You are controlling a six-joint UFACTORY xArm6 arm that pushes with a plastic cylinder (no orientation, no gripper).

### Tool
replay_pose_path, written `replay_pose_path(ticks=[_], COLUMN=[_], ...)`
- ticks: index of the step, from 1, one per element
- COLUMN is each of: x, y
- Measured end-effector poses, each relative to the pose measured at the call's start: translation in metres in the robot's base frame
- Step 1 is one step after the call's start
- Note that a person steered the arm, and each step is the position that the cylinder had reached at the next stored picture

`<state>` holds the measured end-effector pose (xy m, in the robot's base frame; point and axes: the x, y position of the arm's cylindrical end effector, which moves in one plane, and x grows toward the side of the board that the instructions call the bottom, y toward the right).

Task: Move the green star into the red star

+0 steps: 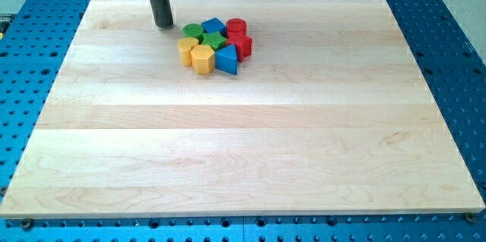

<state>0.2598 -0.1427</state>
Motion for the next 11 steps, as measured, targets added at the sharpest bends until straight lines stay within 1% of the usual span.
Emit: replay_pose_path(ticks=[3, 4, 5, 6, 7, 8, 9, 10, 11], x=[-0.006, 0.021, 0.135, 0.144, 0.102, 0.068, 0.114, 0.077, 0.056], y=[-0.001, -0.031, -0.003, 0.04, 0.05, 0.076, 0.027, 0.069, 0.078])
